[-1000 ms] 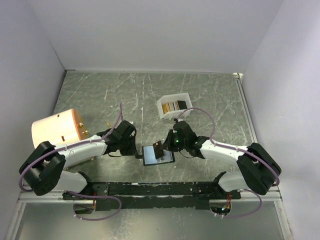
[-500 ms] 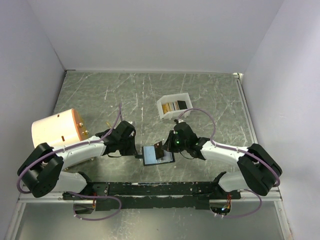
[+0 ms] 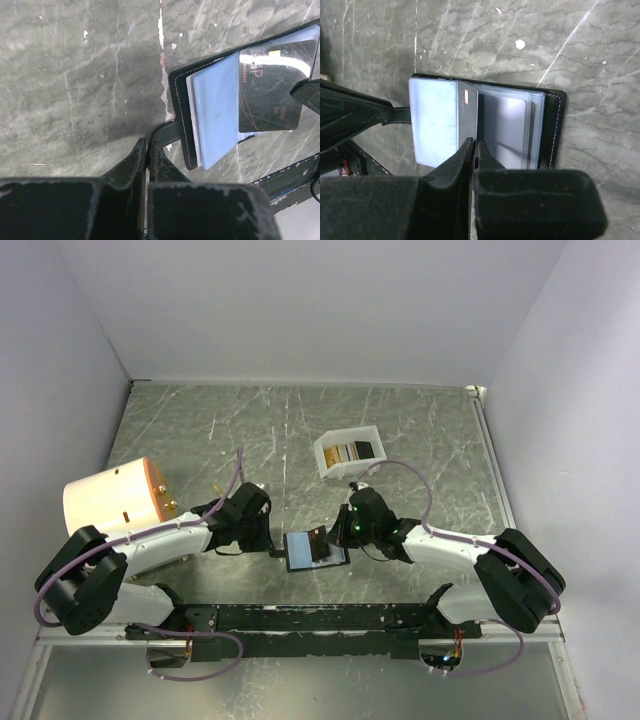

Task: Put the credit cards into the card holder
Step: Insert the credit card into the card holder.

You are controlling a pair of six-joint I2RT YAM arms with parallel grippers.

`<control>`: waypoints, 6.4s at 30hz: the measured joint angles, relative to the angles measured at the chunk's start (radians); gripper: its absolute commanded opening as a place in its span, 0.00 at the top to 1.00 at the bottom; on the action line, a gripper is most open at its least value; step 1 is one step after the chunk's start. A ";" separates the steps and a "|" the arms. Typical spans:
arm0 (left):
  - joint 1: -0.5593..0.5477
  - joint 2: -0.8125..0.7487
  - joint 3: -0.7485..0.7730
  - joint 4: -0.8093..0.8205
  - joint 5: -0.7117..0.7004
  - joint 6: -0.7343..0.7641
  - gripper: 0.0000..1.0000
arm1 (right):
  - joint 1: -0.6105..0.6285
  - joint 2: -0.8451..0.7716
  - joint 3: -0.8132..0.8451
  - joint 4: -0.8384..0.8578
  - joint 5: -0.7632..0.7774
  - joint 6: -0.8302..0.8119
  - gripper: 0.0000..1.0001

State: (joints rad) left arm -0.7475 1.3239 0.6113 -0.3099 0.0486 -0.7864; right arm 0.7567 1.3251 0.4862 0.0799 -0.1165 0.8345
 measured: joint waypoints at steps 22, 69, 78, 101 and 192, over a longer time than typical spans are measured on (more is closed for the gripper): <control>0.000 -0.018 0.028 -0.056 -0.010 -0.012 0.52 | 0.000 0.020 -0.023 0.063 -0.034 0.026 1.00; 0.003 0.138 0.006 0.160 0.144 -0.008 0.88 | -0.002 0.016 -0.064 0.083 -0.051 0.072 1.00; 0.003 0.135 -0.002 0.172 0.143 -0.008 0.87 | -0.016 0.048 -0.062 0.114 -0.068 0.069 1.00; 0.003 0.126 -0.013 0.183 0.142 -0.019 0.84 | -0.043 0.088 -0.061 0.171 -0.124 0.072 0.98; 0.002 0.084 -0.035 0.214 0.154 -0.042 0.49 | 0.076 0.182 0.142 -0.003 -0.097 -0.086 0.66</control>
State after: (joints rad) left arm -0.7452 1.4082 0.5766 -0.0956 0.2028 -0.8288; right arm 0.8326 1.5074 0.6281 0.0765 -0.2134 0.7486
